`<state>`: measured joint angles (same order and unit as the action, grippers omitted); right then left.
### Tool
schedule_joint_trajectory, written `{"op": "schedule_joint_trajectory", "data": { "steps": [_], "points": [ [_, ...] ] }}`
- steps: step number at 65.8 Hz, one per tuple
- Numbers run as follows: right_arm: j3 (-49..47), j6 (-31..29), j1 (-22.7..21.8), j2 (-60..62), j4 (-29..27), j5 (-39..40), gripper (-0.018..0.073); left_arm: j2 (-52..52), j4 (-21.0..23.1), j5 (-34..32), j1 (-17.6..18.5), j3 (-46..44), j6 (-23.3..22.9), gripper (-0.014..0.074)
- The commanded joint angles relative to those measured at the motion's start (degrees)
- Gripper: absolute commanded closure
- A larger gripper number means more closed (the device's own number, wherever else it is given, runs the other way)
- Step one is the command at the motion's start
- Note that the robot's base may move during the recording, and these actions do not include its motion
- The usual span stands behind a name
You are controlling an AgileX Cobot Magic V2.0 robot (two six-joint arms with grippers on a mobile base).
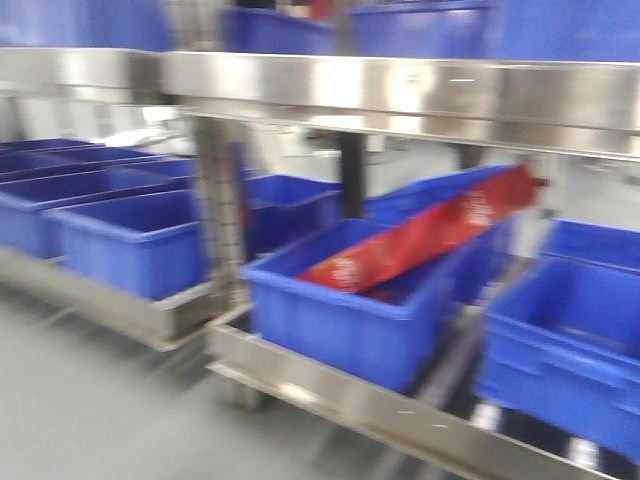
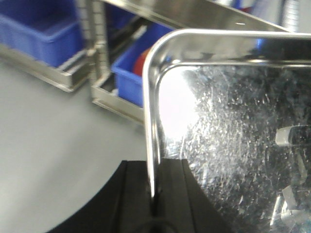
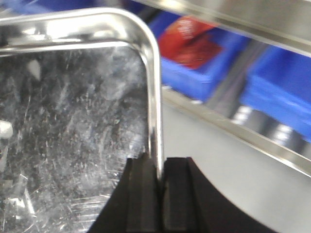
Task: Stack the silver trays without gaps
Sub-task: 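Back away from the shelf carrying the tray in both grippers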
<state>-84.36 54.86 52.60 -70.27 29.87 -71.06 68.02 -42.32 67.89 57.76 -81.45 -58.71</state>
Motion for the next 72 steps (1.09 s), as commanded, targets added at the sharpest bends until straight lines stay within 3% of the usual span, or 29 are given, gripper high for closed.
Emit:
{"op": "schedule_joint_trajectory", "data": {
  "steps": [1, 72],
  "points": [
    [-0.73, 0.04, 0.00, -0.37, 1.00, 3.80, 0.0636, -0.08, 0.52, -2.98, 0.46, -0.70, 0.28, 0.0614],
    [-0.73, 0.04, 0.00, -0.37, 1.00, 3.80, 0.0636, -0.08, 0.52, -2.98, 0.46, -0.70, 0.28, 0.0614]
  ]
}}
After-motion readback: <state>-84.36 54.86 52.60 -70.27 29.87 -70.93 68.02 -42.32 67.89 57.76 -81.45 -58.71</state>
